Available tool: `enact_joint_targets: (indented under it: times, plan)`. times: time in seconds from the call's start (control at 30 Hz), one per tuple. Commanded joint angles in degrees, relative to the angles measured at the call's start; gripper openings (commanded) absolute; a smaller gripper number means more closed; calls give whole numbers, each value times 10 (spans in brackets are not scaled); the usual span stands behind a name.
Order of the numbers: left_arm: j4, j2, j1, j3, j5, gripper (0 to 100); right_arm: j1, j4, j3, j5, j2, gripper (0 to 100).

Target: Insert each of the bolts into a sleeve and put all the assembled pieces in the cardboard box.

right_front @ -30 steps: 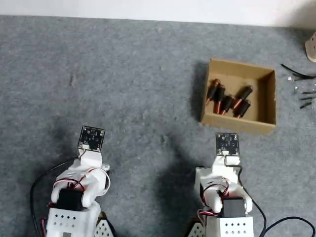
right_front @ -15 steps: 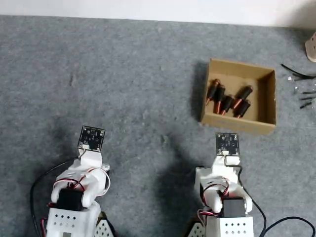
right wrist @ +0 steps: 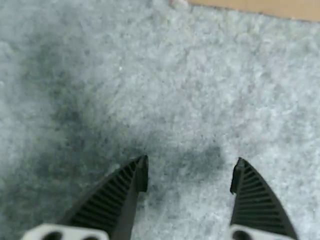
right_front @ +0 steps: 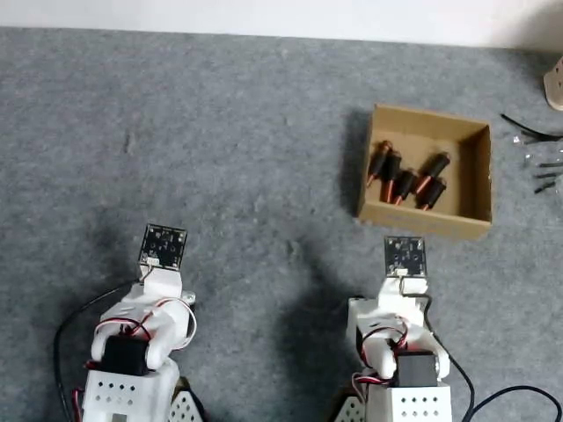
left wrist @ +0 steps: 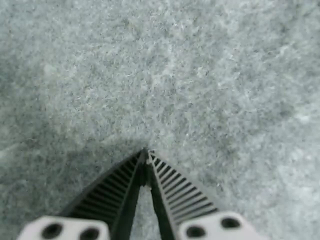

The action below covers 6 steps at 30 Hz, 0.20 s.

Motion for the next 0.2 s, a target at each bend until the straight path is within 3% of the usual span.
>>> enact_joint_targets:
  times: [0.0, 0.17]
  plan:
    - [4, 0, -8, 12, -3, 7, -3, 2, 77, -3, -6, 241]
    - [4, 0, -8, 12, -3, 7, -3, 2, 77, -3, -6, 241]
